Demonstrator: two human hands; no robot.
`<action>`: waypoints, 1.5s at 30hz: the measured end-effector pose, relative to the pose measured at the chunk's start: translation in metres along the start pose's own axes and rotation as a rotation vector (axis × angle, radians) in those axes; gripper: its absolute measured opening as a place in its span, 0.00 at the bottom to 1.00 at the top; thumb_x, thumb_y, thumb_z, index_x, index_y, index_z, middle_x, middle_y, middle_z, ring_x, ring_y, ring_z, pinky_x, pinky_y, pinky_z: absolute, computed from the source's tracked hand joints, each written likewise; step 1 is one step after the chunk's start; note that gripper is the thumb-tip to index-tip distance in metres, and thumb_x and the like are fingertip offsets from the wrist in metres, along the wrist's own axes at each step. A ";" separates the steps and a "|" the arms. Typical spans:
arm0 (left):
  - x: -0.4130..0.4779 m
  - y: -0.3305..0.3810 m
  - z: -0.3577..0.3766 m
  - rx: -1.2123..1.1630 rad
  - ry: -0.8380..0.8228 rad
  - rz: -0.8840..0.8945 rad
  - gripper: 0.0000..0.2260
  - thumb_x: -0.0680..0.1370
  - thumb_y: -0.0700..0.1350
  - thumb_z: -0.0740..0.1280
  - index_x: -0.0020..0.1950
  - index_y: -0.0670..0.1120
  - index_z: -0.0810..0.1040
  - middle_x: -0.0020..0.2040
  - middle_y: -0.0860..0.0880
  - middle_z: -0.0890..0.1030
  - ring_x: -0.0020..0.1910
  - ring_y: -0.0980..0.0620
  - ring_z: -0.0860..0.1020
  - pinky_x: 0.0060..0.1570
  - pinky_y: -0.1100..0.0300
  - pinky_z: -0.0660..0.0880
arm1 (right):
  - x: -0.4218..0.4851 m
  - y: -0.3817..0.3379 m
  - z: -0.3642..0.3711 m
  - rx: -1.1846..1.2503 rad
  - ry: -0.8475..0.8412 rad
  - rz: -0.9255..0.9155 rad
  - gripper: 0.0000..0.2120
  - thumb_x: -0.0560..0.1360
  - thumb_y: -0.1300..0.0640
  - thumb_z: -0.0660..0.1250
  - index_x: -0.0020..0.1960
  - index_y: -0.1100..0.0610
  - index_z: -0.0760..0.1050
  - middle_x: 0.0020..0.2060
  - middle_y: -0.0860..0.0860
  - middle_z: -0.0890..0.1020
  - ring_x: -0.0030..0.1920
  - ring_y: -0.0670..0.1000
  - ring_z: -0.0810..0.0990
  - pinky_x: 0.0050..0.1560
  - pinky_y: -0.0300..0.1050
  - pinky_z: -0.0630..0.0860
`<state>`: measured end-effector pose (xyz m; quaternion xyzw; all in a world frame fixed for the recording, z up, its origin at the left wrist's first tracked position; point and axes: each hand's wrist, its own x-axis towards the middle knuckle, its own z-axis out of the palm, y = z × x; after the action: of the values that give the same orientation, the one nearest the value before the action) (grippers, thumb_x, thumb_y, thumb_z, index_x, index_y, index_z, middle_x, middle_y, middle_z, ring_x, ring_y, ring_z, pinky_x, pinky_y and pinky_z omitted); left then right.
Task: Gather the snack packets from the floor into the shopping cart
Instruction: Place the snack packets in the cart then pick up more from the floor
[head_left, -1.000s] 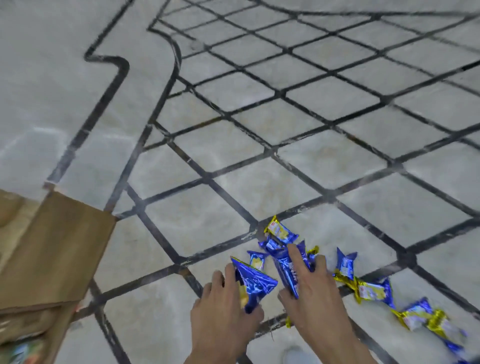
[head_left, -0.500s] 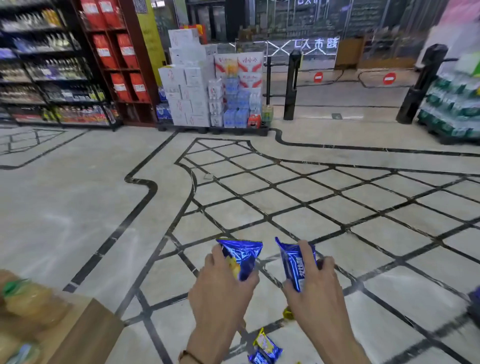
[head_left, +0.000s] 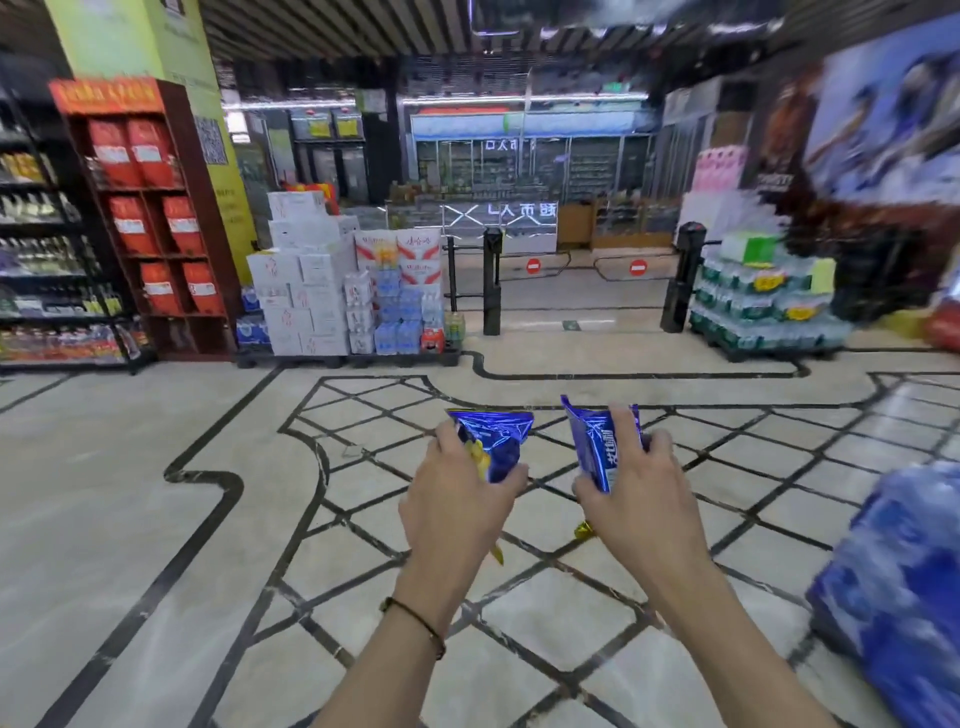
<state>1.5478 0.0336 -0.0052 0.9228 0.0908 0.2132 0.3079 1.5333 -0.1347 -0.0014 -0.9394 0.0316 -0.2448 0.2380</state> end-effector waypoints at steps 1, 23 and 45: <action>-0.005 0.003 -0.006 -0.008 -0.017 0.035 0.39 0.70 0.68 0.70 0.73 0.50 0.61 0.61 0.51 0.77 0.58 0.48 0.77 0.45 0.56 0.68 | -0.009 -0.004 -0.010 -0.021 0.020 0.016 0.36 0.74 0.47 0.68 0.75 0.44 0.51 0.53 0.54 0.69 0.48 0.57 0.74 0.45 0.49 0.73; -0.410 0.257 -0.018 -0.601 -0.788 0.873 0.36 0.67 0.68 0.71 0.67 0.52 0.64 0.59 0.51 0.79 0.57 0.44 0.78 0.52 0.45 0.77 | -0.422 0.132 -0.334 -0.538 0.596 0.933 0.39 0.73 0.45 0.67 0.77 0.47 0.51 0.55 0.56 0.67 0.51 0.63 0.75 0.45 0.51 0.69; -1.110 0.347 -0.154 -0.649 -1.663 1.497 0.39 0.66 0.68 0.72 0.69 0.50 0.65 0.61 0.47 0.78 0.61 0.43 0.76 0.56 0.44 0.76 | -1.005 0.166 -0.594 -0.790 1.031 1.781 0.38 0.71 0.46 0.68 0.74 0.43 0.52 0.59 0.57 0.69 0.55 0.62 0.76 0.50 0.54 0.76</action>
<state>0.5007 -0.4921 -0.0581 0.4789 -0.7654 -0.3161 0.2914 0.3777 -0.3616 -0.0697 -0.3757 0.8689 -0.3209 -0.0296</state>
